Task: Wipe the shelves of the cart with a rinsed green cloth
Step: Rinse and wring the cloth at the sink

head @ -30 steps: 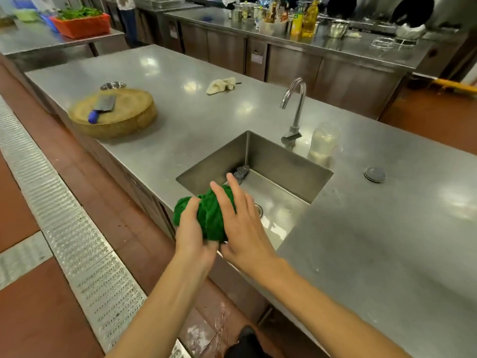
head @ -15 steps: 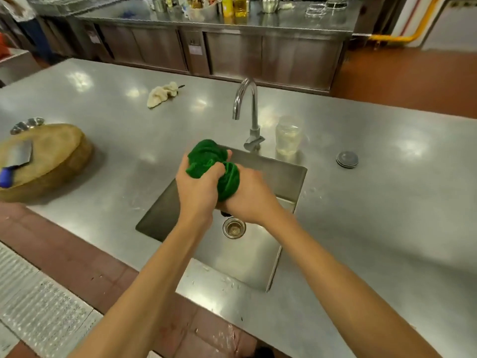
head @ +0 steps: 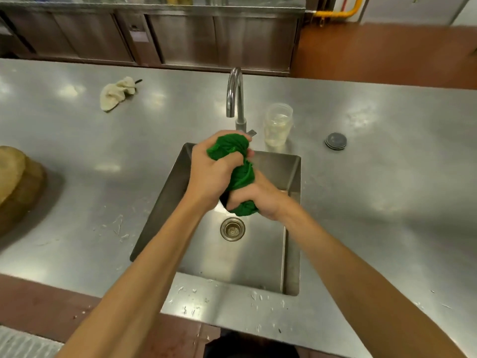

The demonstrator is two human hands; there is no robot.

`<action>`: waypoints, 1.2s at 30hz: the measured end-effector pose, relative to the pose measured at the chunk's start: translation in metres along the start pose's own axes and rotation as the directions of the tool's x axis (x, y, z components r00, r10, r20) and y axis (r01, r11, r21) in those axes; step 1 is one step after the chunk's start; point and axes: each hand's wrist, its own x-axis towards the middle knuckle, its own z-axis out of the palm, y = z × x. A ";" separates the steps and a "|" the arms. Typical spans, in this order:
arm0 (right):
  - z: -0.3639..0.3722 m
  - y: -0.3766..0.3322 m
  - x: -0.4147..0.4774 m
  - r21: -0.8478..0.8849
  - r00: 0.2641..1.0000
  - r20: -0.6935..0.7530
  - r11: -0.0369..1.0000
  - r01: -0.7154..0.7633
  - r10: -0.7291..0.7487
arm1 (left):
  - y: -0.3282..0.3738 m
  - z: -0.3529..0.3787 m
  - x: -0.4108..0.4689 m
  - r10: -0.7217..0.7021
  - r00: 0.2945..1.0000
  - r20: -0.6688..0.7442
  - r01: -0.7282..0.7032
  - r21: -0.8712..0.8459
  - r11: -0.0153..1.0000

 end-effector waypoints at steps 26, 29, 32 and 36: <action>0.056 0.045 -0.021 -0.873 0.769 -0.484 0.295 -0.389 -0.417 | -0.046 -0.001 0.021 -0.777 0.614 -0.138 0.642 -0.484 0.594; 0.035 0.027 -0.003 -0.820 0.699 -0.568 0.369 -0.438 -0.434 | -0.038 0.009 0.020 -0.740 0.649 -0.177 0.622 -0.437 0.650; 0.020 0.010 0.004 -0.794 0.708 -0.588 0.446 -0.413 -0.390 | -0.024 0.015 0.031 -0.644 0.736 -0.211 0.534 -0.404 0.743; 0.010 -0.015 0.006 -0.707 0.662 -0.642 0.633 -0.316 -0.387 | -0.001 0.026 0.041 -0.428 0.856 -0.291 0.344 -0.296 0.891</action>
